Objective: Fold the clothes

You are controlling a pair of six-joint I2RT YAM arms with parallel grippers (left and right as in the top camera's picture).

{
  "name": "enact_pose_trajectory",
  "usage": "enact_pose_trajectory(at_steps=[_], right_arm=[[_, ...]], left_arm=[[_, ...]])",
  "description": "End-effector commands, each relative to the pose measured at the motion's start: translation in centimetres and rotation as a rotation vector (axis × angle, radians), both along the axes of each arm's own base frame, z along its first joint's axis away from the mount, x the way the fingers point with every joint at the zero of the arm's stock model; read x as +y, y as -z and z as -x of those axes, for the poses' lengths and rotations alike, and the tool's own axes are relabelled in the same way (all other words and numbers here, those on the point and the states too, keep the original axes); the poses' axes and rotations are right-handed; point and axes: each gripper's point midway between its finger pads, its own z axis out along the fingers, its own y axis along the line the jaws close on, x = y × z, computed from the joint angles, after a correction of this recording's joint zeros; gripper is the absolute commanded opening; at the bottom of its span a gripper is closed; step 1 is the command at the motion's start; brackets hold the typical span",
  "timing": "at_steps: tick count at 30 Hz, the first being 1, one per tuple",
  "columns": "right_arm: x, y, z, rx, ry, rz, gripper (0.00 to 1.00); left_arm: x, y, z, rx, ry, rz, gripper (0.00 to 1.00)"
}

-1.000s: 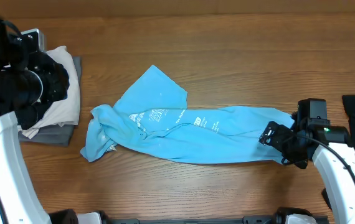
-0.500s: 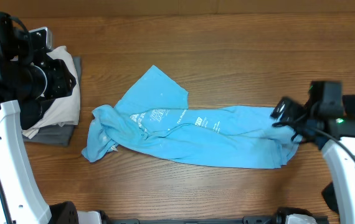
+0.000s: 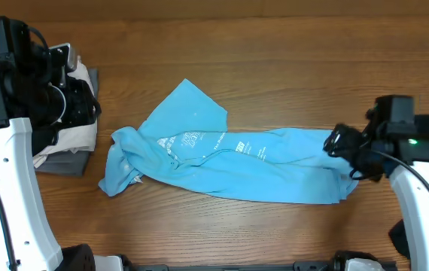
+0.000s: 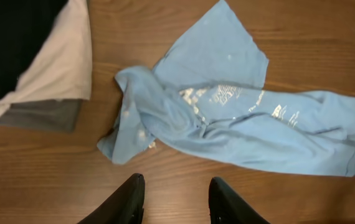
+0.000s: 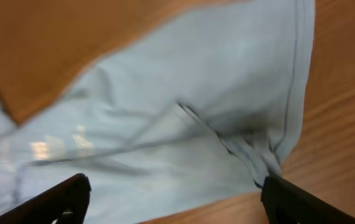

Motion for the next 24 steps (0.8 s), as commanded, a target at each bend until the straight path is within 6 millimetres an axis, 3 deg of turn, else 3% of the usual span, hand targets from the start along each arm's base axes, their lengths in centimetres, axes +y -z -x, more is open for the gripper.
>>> enact_pose_trajectory(at_steps=[1, 6, 13, 16, 19, 20, 24], right_arm=[[0.2, 3.8, 1.5, 0.098, 0.001, -0.017, 0.88], [0.1, 6.6, 1.0, 0.112, 0.004, -0.019, 0.85], [0.8, 8.4, 1.0, 0.145, -0.009, -0.058, 0.66], [0.5, 8.4, 0.9, 0.143, -0.008, -0.04, 0.73], [0.5, 8.4, 0.9, 0.145, -0.008, -0.04, 0.71], [0.5, 8.4, 0.9, 0.145, -0.008, -0.04, 0.74], [0.5, 8.4, 0.9, 0.145, -0.007, -0.04, 0.77]], left_arm=[[-0.5, 1.0, 0.4, 0.032, 0.026, 0.012, 0.38], [-0.5, 1.9, -0.1, 0.039, 0.029, 0.017, 0.37], [-0.5, 2.1, 0.0, 0.044, 0.03, 0.017, 0.37], [-0.5, 2.5, 0.0, 0.056, 0.03, 0.019, 0.38], [-0.5, 3.9, 0.4, 0.102, 0.029, 0.027, 0.38], [-0.6, 4.7, 0.7, 0.13, 0.03, 0.032, 0.38], [-0.8, 9.0, 1.4, 0.233, 0.025, 0.053, 0.37]])
